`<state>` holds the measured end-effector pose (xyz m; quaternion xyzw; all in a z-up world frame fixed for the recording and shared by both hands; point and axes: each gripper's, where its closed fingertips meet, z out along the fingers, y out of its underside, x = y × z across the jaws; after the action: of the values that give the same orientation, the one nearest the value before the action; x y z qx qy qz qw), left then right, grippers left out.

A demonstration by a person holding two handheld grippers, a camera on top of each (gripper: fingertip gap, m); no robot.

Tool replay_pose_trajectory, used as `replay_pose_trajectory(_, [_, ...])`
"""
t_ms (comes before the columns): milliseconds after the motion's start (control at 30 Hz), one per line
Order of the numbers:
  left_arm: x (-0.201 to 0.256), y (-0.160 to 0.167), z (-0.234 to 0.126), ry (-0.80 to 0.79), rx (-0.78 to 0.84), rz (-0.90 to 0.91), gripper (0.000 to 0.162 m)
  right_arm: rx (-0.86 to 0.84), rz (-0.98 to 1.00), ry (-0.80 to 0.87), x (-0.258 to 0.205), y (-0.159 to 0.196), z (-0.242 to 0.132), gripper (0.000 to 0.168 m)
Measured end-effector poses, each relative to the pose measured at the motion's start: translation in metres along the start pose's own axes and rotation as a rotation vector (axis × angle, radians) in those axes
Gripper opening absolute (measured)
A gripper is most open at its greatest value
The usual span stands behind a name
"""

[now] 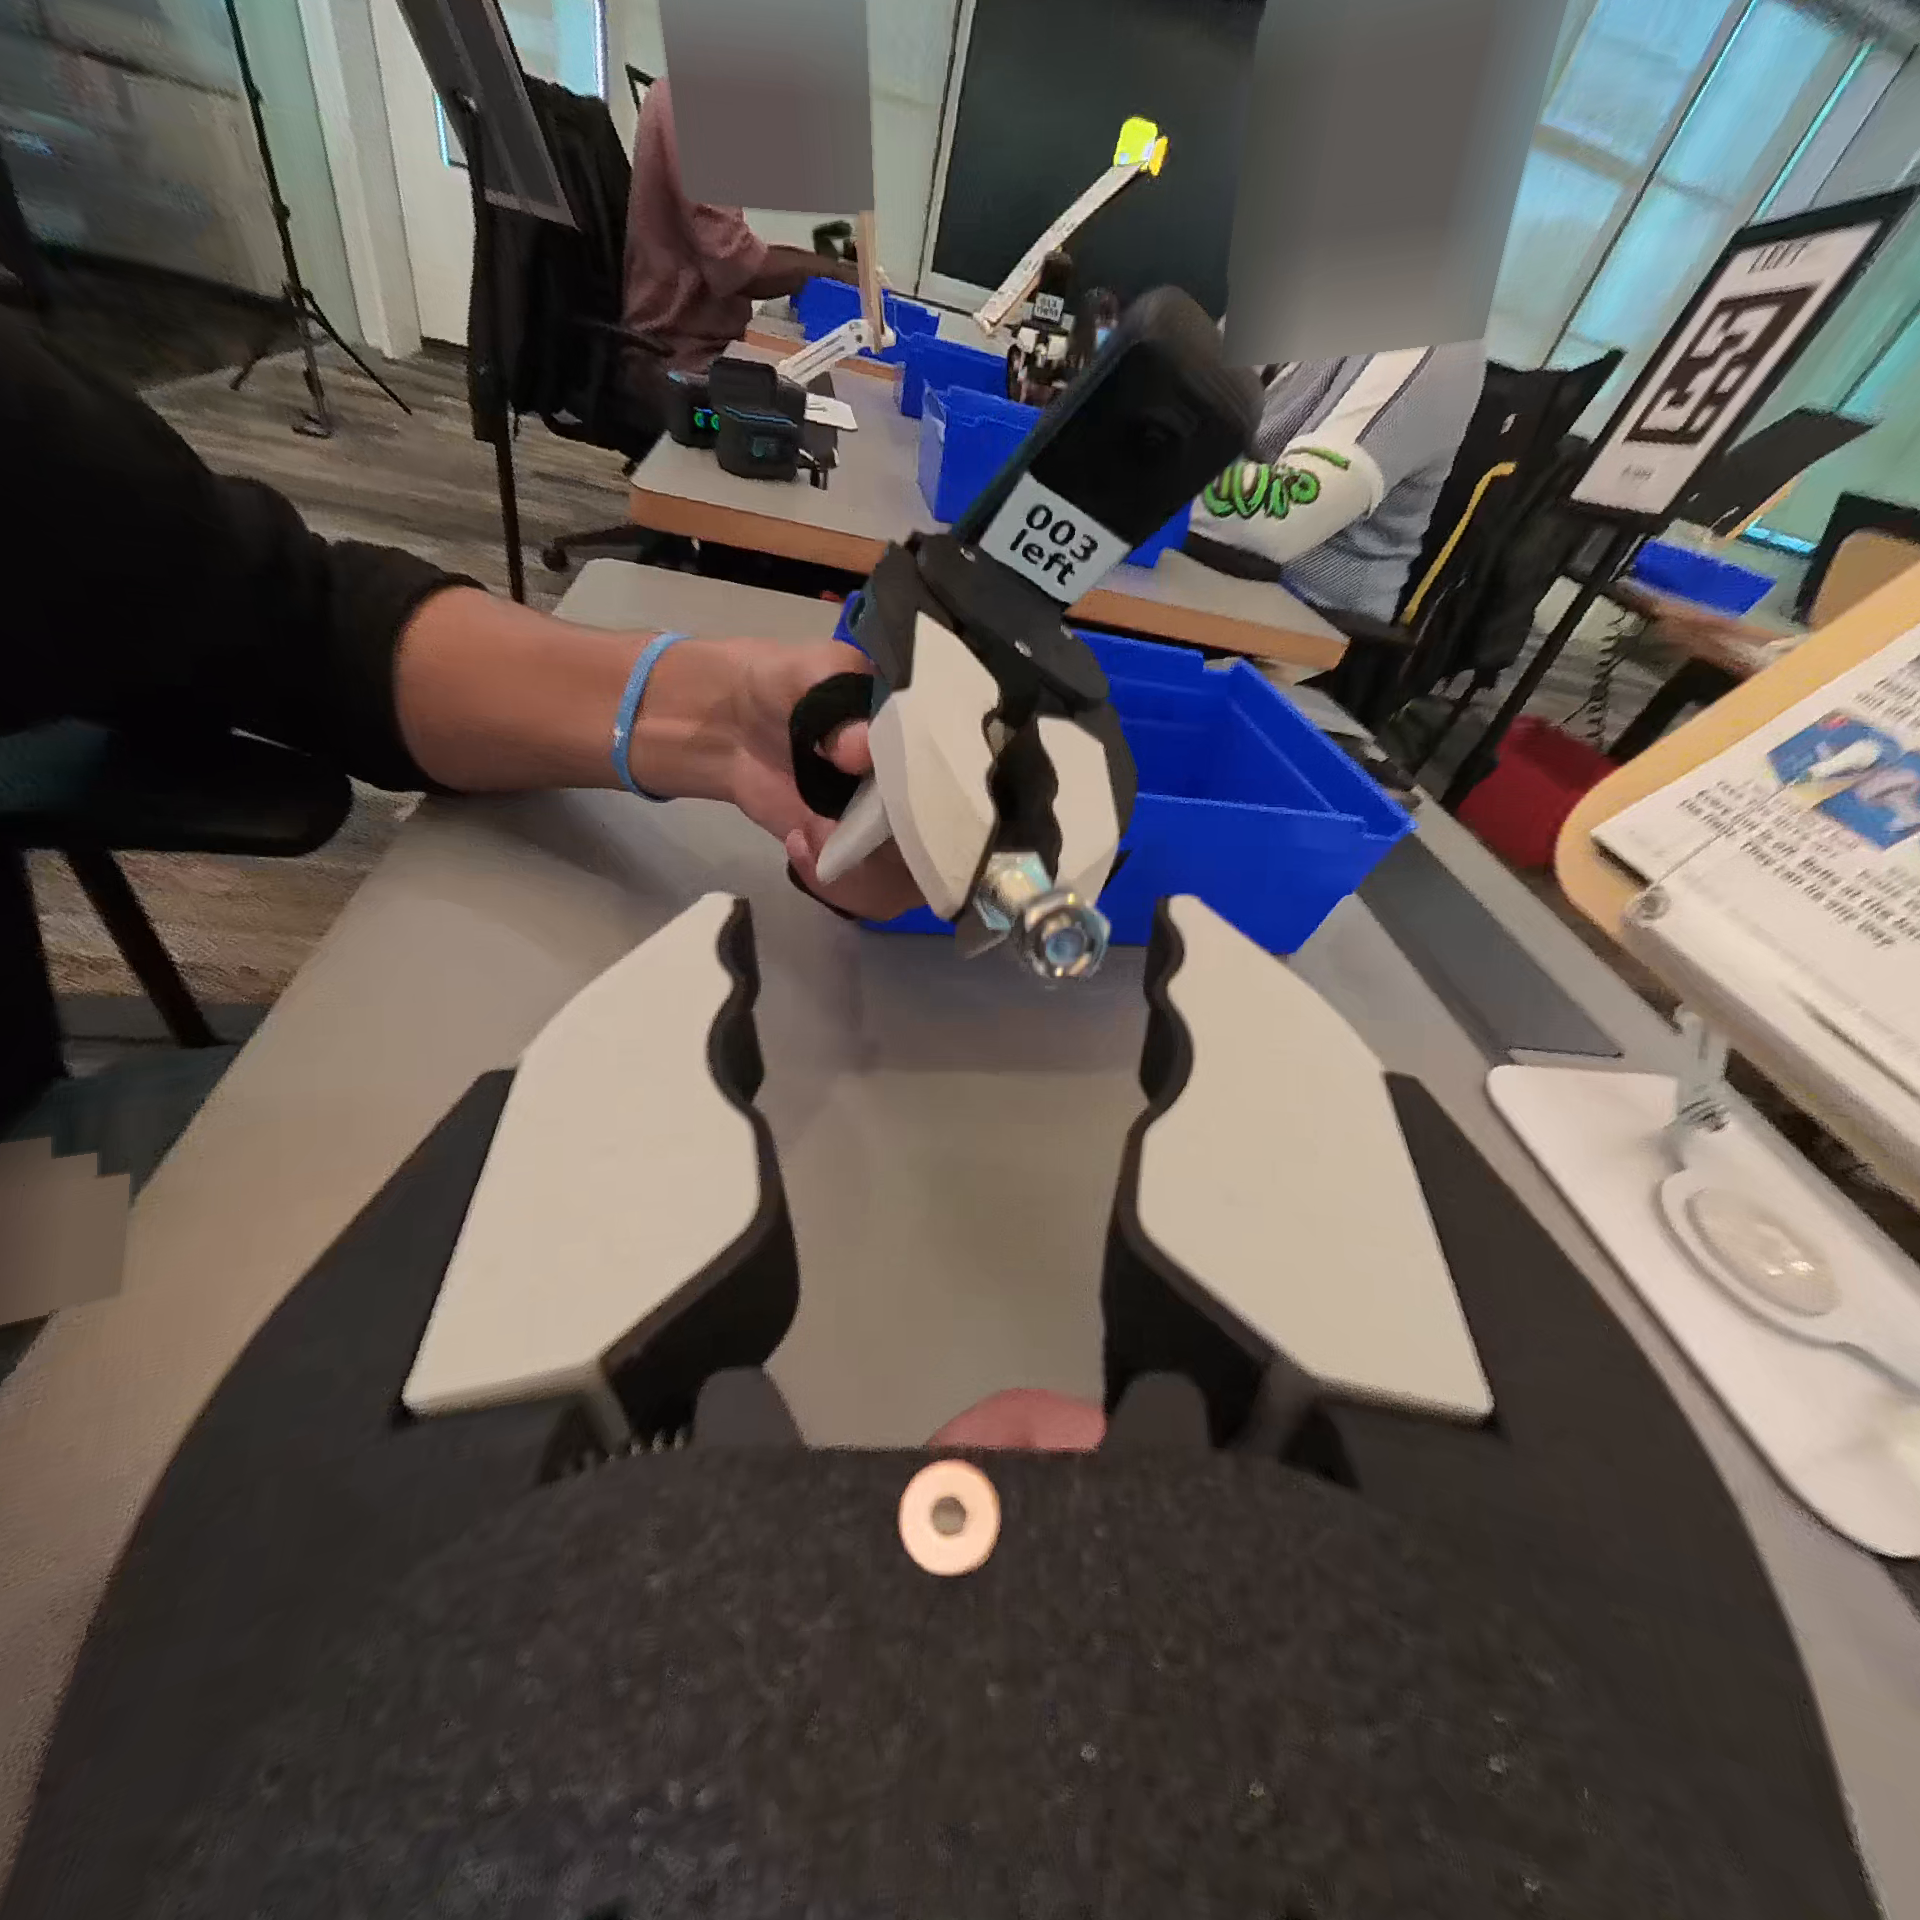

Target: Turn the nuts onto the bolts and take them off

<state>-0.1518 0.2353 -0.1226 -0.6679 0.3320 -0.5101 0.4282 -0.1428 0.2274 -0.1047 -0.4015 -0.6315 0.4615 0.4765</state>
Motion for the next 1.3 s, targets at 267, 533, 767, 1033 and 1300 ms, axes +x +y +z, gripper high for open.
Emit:
replay_pose_trajectory(267, [0.004,0.005,0.005,0.019,-0.025,0.006,0.017,-0.031,-0.059,-0.054,-0.012,0.006,0.002,0.058])
replay_pose_trajectory(533, [0.009,-0.003,0.002,0.052,0.025,-0.012,0.017,-0.03,0.014,-0.024,0.0,0.018,0.0,0.064])
replay_pose_trajectory(767, [0.009,0.0,0.004,0.06,0.015,-0.016,0.017,-0.028,-0.122,-0.028,-0.018,-0.004,0.006,0.064])
replay_pose_trajectory(1033, [0.013,-0.004,0.003,0.071,0.033,-0.017,0.017,-0.071,-0.046,-0.03,-0.008,0.023,0.006,0.061])
replay_pose_trajectory(1300, [0.009,-0.001,0.003,0.067,0.027,-0.029,0.017,-0.016,-0.096,-0.037,-0.019,-0.004,0.005,0.062])
